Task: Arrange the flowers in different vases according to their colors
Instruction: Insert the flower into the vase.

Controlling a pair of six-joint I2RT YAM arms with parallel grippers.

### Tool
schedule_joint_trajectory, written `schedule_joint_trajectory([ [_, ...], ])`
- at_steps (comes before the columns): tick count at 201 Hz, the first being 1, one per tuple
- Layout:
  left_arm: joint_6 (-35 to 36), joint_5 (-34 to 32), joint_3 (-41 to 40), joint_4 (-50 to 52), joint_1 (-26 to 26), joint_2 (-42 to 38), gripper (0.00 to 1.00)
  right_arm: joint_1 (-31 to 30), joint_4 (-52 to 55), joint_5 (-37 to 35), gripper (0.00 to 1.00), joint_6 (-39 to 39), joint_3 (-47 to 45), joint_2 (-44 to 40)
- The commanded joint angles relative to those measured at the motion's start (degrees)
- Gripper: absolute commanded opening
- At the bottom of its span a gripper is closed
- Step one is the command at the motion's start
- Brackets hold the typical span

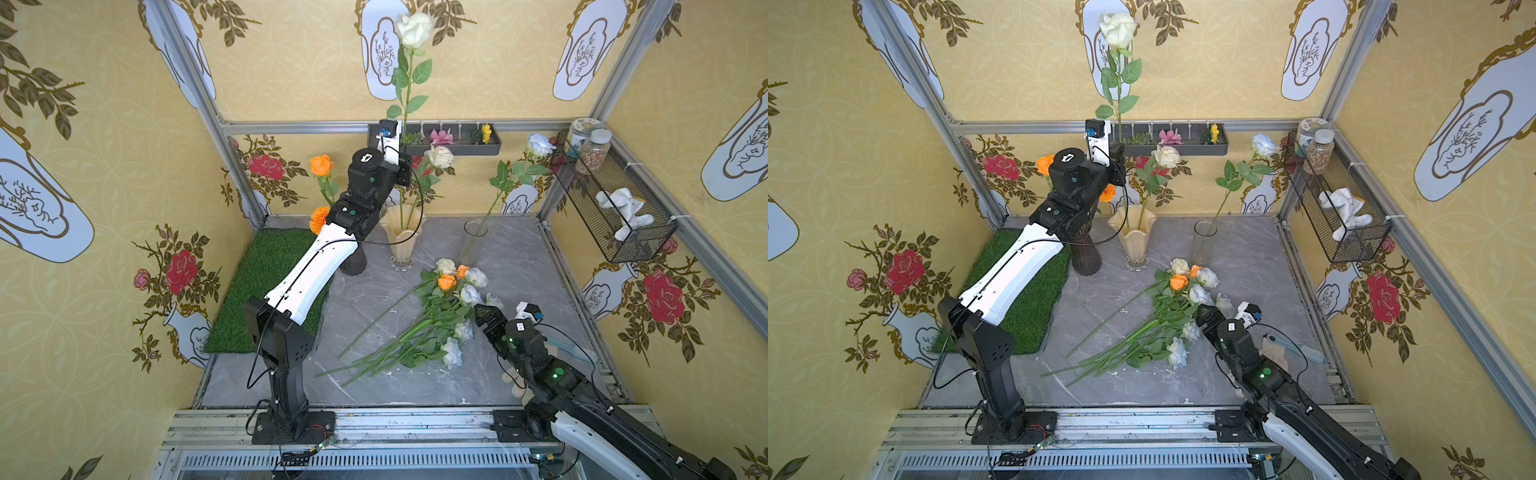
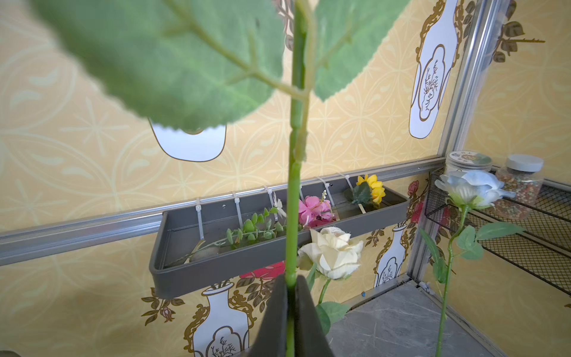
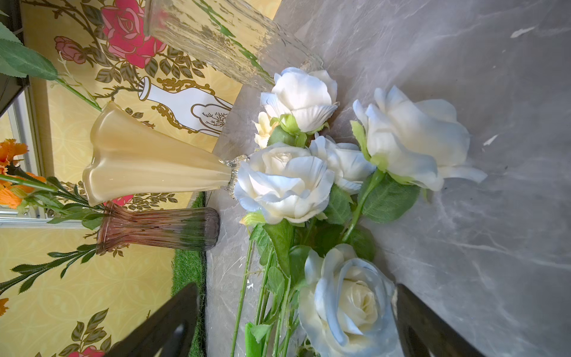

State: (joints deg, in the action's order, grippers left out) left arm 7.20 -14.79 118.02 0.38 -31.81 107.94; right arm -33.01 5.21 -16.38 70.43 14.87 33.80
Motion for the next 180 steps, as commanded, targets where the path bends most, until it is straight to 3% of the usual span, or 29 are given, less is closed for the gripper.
schedule_joint_trajectory([
  [1, -2.8, 3.0, 0.9, -3.3, 1.5, 2.1, 0.0, -0.1, -3.8, -0.2, 0.97, -0.8, -0.2, 0.2],
  [37, -8.3, 7.1, 4.9, -3.7, 5.0, 6.2, 0.0, 0.0, -5.0, -0.3, 0.97, -1.3, -0.5, 0.6],
  [79, -10.5, 11.1, 3.9, -3.3, 5.2, 9.6, 0.0, 0.0, -6.1, -0.9, 0.97, -1.6, -0.4, 2.1],
  [135, -8.5, 11.3, 0.2, -2.4, 4.1, 10.9, 0.0, 0.1, -7.1, -1.3, 0.97, -1.6, -0.6, 2.6],
  [180, -6.4, 14.6, -1.7, -0.7, 2.9, 9.7, 0.48, 0.2, -7.1, -1.2, 0.97, -1.6, -0.7, 2.6],
])
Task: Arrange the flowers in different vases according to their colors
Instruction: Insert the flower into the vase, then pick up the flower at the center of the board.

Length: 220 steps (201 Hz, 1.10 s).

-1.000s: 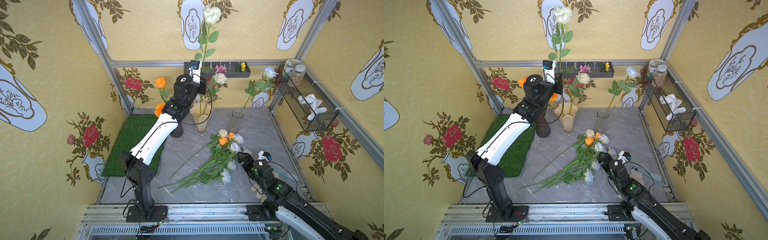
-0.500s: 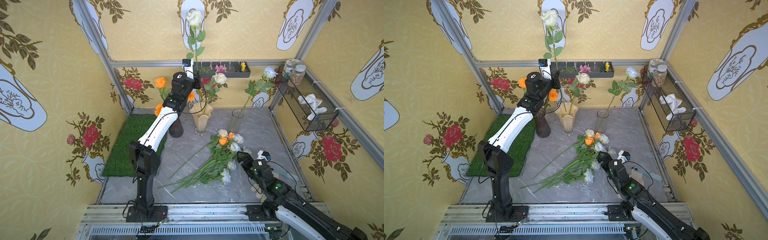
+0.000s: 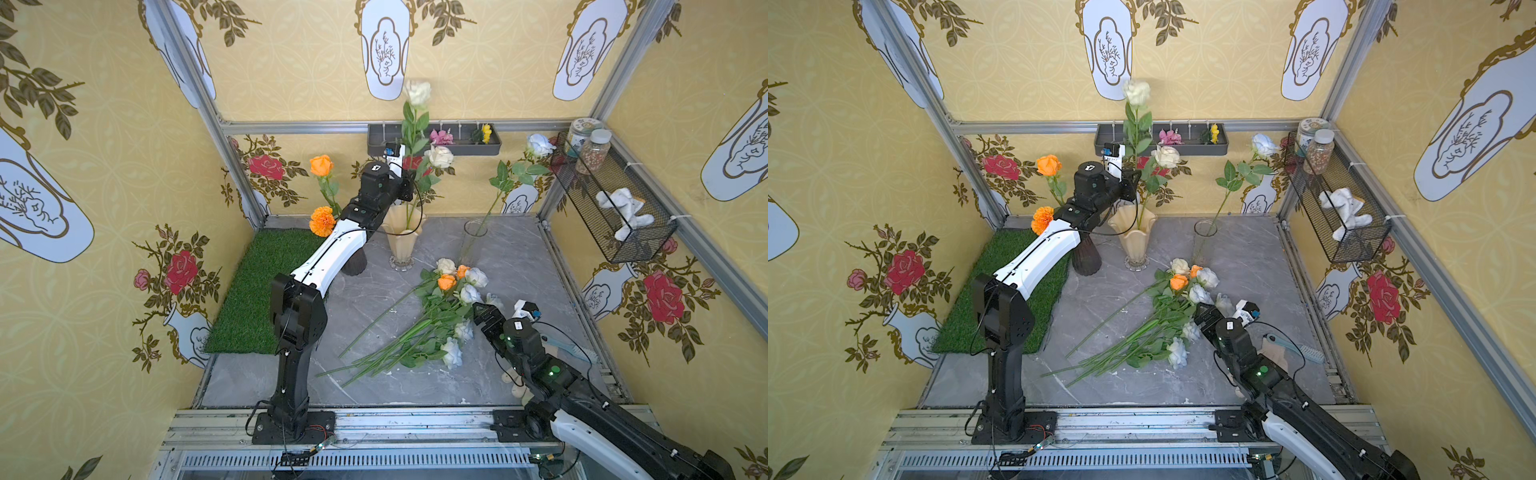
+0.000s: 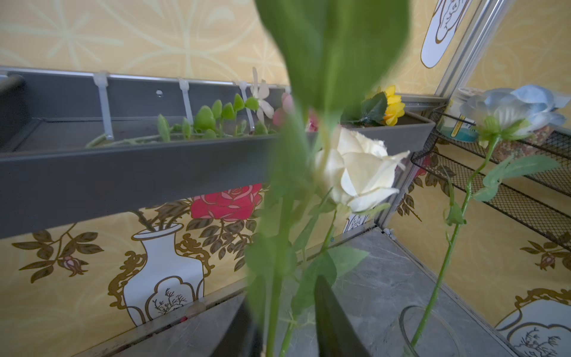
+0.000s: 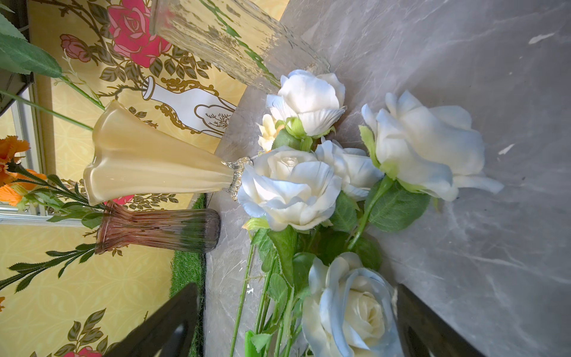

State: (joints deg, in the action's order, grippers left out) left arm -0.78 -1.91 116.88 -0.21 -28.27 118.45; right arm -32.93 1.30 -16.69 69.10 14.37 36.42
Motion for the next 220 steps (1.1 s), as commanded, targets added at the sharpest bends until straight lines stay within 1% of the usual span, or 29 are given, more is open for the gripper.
schedule_joint_trajectory([
  [1, 1.6, 1.7, -0.6, -0.1, -0.6, -0.8, 0.49, 0.1, -3.2, -0.9, 0.97, -0.3, -0.2, 0.0],
  [17, 1.9, 1.3, -0.2, 0.4, -1.3, -1.5, 0.57, 0.1, -3.2, -0.8, 0.97, -0.4, -0.2, 0.0],
  [67, 2.9, -0.4, 0.6, 3.4, -5.0, -5.0, 0.61, 0.1, -3.2, -0.3, 0.97, -0.5, -0.2, -0.4],
  [84, 3.0, -1.9, -0.5, 4.5, -7.0, -7.1, 0.66, 0.1, -3.0, -0.1, 0.97, -0.6, -0.2, -0.8],
  [91, 3.2, -2.9, -1.4, 4.5, -7.9, -8.3, 0.7, 0.1, -2.9, 0.2, 0.97, -0.5, -0.2, -0.9],
  [111, 3.5, -7.4, -5.7, 4.5, -10.6, -12.3, 0.87, 0.1, -2.5, 1.2, 0.97, -0.6, -0.3, -2.0],
  [122, 2.5, -8.9, -9.0, 4.7, -11.5, -15.0, 0.93, 0.1, -2.3, 1.4, 0.97, -0.6, -0.5, -2.7],
  [130, 1.3, -9.5, -11.6, 4.9, -12.0, -17.3, 1.0, 0.1, -2.2, 1.5, 0.97, -0.5, -0.7, -3.2],
  [146, -1.1, -10.5, -18.2, 4.9, -12.8, -22.2, 1.0, 0.1, -2.0, 1.7, 0.97, -0.3, -1.0, -3.9],
  [160, -2.3, -12.7, -24.3, 5.1, -13.7, -27.2, 1.0, 0.0, -1.8, 2.2, 0.97, -0.2, -1.1, -4.1],
  [175, -3.6, -14.1, -29.6, 7.0, -14.5, -32.0, 1.0, 0.0, -1.7, 2.7, 0.97, -0.1, -0.9, -4.0],
  [197, -5.8, -14.9, -35.9, 12.7, -15.0, -37.3, 1.0, 0.0, -1.9, 3.4, 0.97, -0.1, -0.7, -3.4],
  [220, -10.7, -14.2, -41.5, 19.5, -15.1, -39.4, 1.0, 0.1, -1.6, 4.0, 0.97, 0.2, -0.4, -2.4],
])
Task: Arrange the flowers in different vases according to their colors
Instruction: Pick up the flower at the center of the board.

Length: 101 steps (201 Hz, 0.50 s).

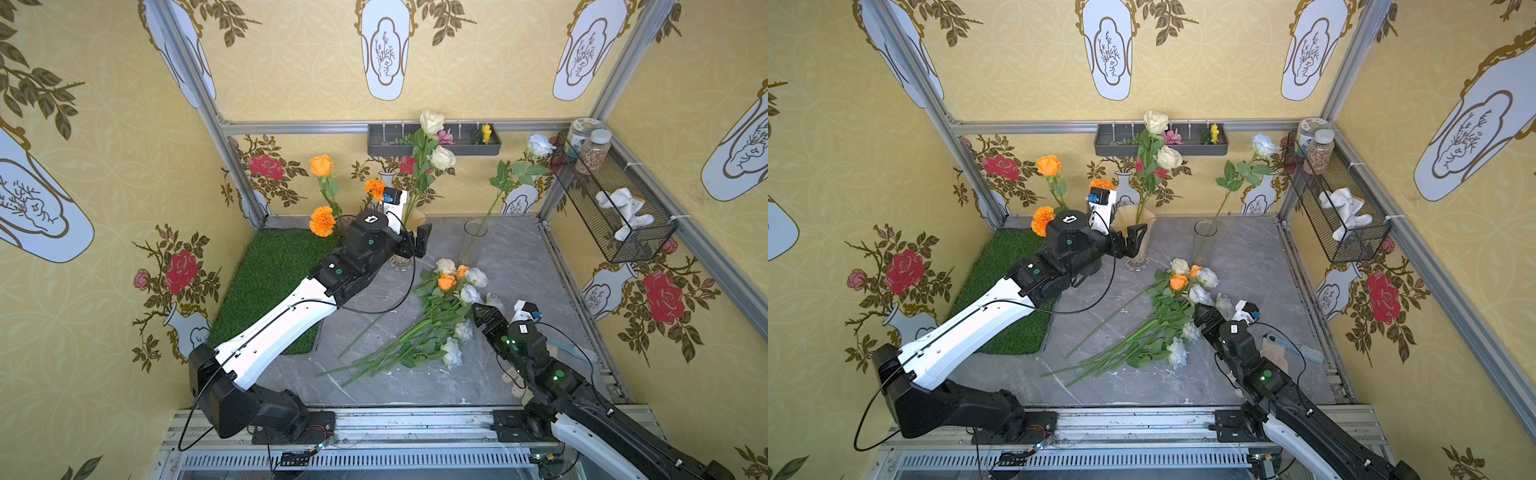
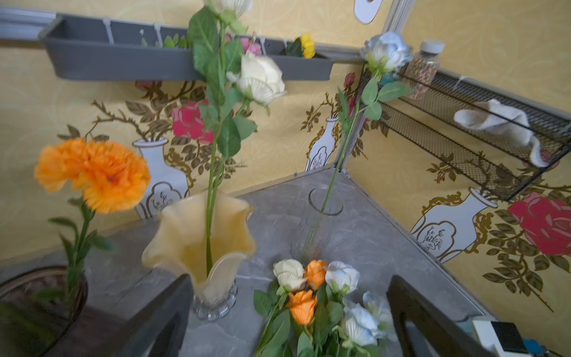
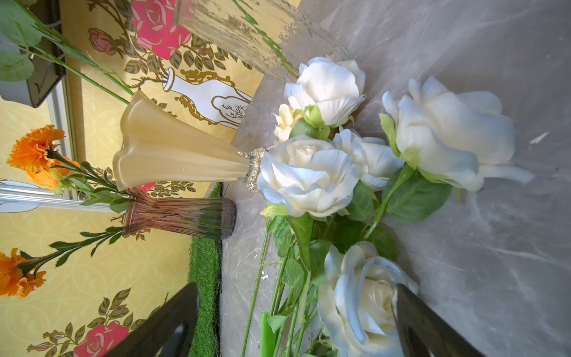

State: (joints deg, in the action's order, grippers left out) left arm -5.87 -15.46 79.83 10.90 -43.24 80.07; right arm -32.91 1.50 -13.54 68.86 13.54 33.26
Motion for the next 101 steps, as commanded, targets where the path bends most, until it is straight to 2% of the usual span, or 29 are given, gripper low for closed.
schedule_joint_trajectory([
  [1, -5.9, -0.7, -4.7, 8.8, -0.2, -1.1, 1.0, 0.1, -1.8, 0.9, 0.97, 0.5, 0.5, 0.8],
  [26, -11.6, -1.2, -12.3, 12.1, -0.2, -1.1, 0.97, 0.1, -1.0, 1.9, 0.97, 0.9, 1.6, 2.7],
  [50, -13.0, 1.3, -19.1, 10.5, -0.1, 0.9, 0.92, 0.0, -0.2, 2.6, 0.97, 0.8, 2.8, 4.6],
  [101, -12.4, 6.4, -19.3, 11.4, 2.1, 11.5, 0.85, 0.0, 0.9, 2.9, 0.97, 1.2, 3.8, 6.0],
])
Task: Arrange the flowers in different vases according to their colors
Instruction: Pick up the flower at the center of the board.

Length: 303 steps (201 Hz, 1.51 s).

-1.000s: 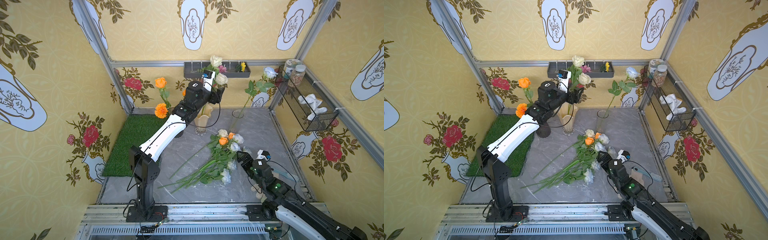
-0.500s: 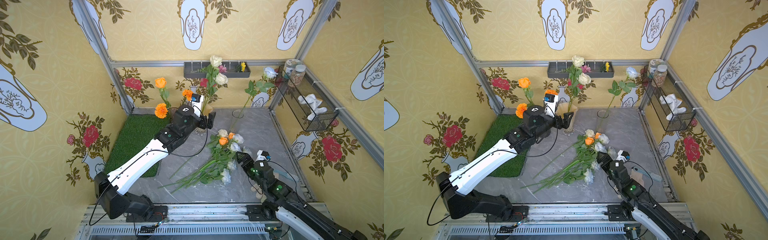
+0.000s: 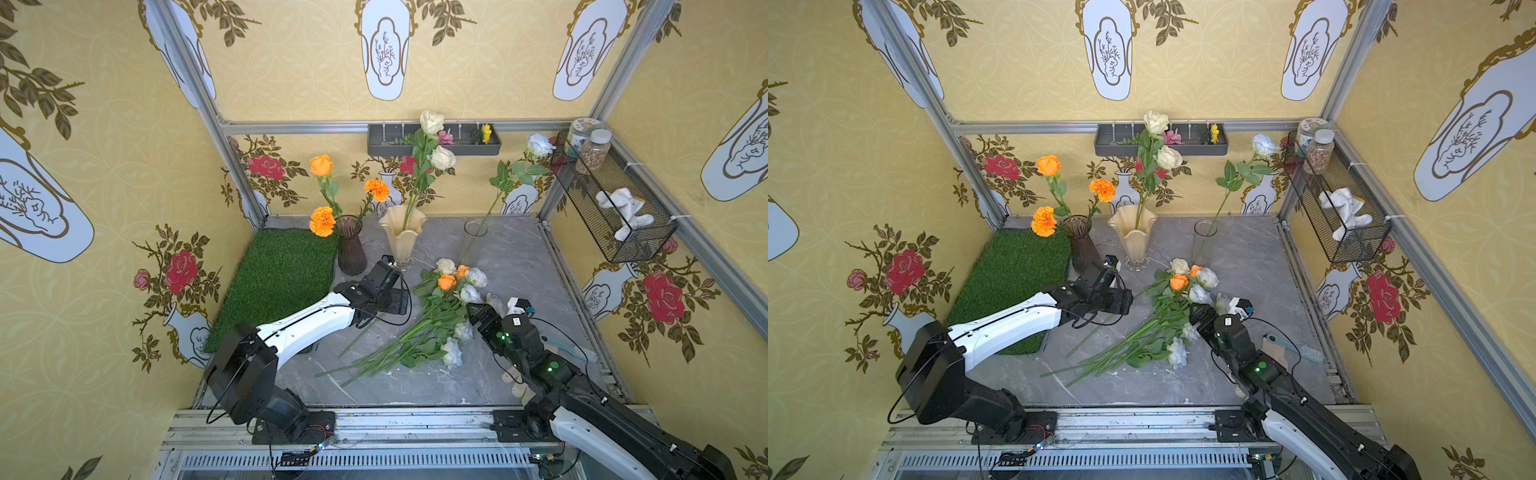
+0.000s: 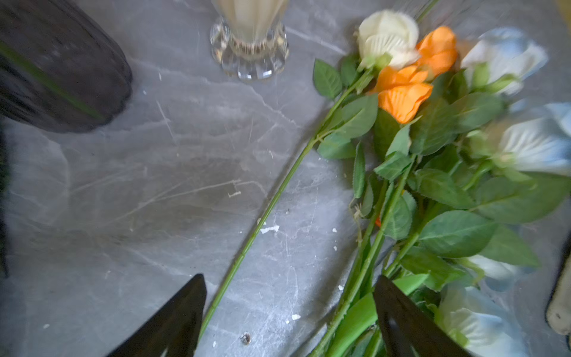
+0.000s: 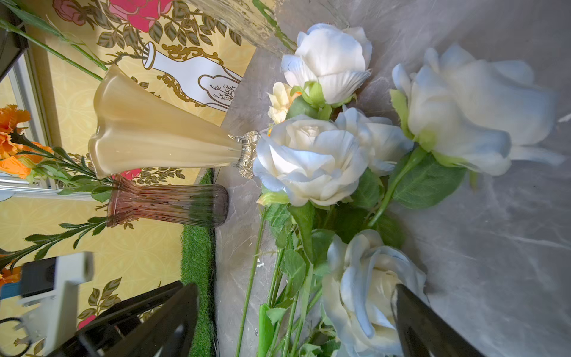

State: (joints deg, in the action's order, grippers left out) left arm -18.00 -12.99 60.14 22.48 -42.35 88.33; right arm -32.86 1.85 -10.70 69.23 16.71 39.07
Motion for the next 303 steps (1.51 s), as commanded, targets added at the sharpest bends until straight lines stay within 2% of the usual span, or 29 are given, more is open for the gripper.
schedule_joint_trajectory([
  [1, -0.2, 4.0, 0.4, -0.2, 1.2, 3.5, 0.85, 0.0, 0.6, 0.1, 0.97, 0.8, 0.6, 0.2],
  [62, 2.9, 10.6, 6.3, 1.3, 5.6, 14.0, 0.81, 0.0, 1.2, -0.4, 0.97, 1.4, 0.8, 0.5],
  [96, 4.0, 11.5, 8.9, 2.2, 6.0, 17.3, 0.77, 0.0, 1.4, -0.6, 0.97, 1.8, 0.9, 1.0],
  [205, 7.3, 10.9, 16.7, 7.7, 6.0, 26.9, 0.51, 0.0, 3.2, -1.3, 0.97, 3.2, 1.3, 1.4],
  [303, 10.1, 10.4, 18.3, 11.3, 5.3, 29.0, 0.33, 0.1, 4.8, -1.7, 0.97, 4.3, 1.8, 2.0],
])
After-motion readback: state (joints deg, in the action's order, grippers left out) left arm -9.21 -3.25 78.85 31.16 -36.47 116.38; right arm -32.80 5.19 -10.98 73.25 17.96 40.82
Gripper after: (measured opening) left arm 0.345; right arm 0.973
